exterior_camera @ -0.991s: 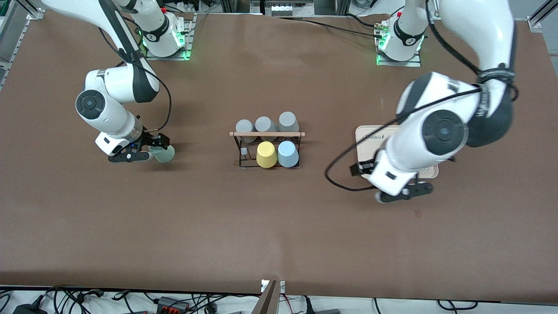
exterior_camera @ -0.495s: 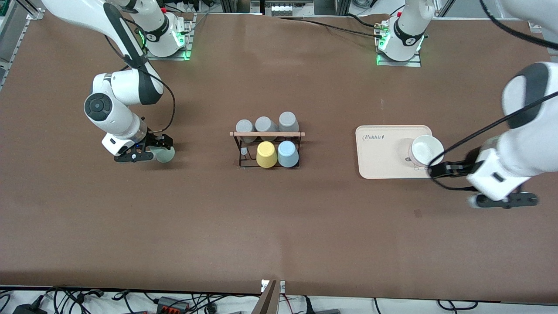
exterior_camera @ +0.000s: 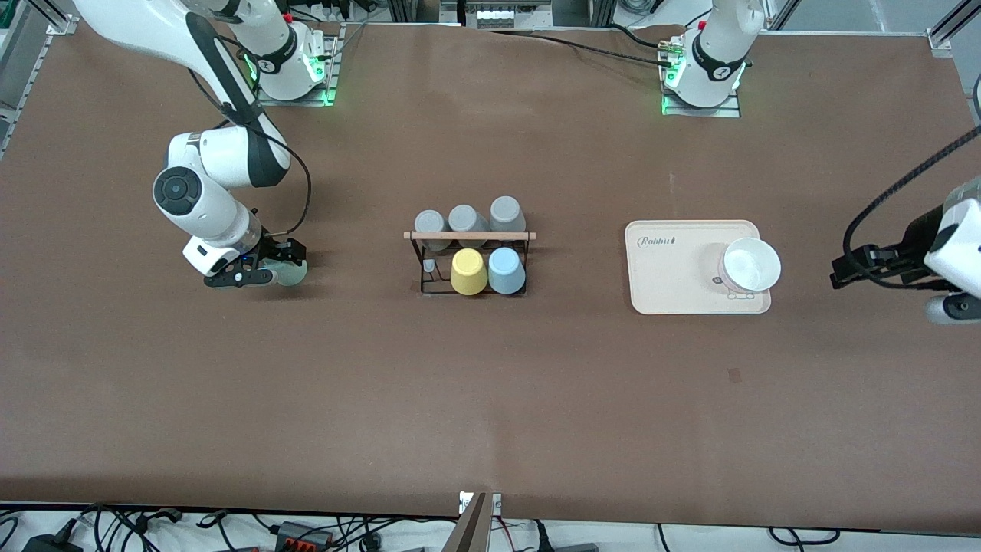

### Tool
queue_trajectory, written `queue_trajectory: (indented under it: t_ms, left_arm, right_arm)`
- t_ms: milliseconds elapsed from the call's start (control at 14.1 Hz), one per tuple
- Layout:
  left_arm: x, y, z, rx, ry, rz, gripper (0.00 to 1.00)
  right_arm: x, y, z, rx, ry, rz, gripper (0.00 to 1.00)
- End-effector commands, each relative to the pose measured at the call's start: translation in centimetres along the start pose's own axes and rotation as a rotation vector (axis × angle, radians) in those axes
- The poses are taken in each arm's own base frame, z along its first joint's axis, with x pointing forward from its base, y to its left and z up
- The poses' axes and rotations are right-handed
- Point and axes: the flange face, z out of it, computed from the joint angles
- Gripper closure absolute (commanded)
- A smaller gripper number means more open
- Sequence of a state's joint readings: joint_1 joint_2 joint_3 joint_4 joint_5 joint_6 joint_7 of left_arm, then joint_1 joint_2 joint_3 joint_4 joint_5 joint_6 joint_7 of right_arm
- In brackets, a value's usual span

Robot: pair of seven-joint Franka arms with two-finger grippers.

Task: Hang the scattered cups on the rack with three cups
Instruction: 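Grasp the green cup with the right gripper while the left gripper withdraws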

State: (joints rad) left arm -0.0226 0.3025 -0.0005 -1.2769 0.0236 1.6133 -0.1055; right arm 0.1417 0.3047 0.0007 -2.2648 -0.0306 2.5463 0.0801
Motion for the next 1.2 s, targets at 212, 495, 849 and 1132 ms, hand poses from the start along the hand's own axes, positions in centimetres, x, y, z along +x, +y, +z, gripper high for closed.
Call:
queue_trajectory:
  t_ms: [212, 495, 849, 1132]
  left_arm:
    - [-3.5, -1.2, 0.5, -0.014, 0.010, 0.078, 0.00]
    - [-5.2, -1.3, -0.3, -0.014, -0.017, 0.061, 0.00]
    - [-6.6, -2.3, 1.6, -0.014, -0.031, 0.038, 0.00]
    - [-6.6, -2.3, 1.4, -0.015, -0.011, 0.014, 0.00]
  right_arm:
    - [-0.6, -0.9, 0.1, -0.009, -0.003, 0.022, 0.00]
    - [-0.9, -1.2, 0.2, -0.010, -0.011, 0.016, 0.00]
    - [-1.1, -1.1, 0.4, -0.011, -0.020, 0.016, 0.00]
    - [-1.2, -0.9, 0.5, -0.012, -0.024, 0.017, 0.22]
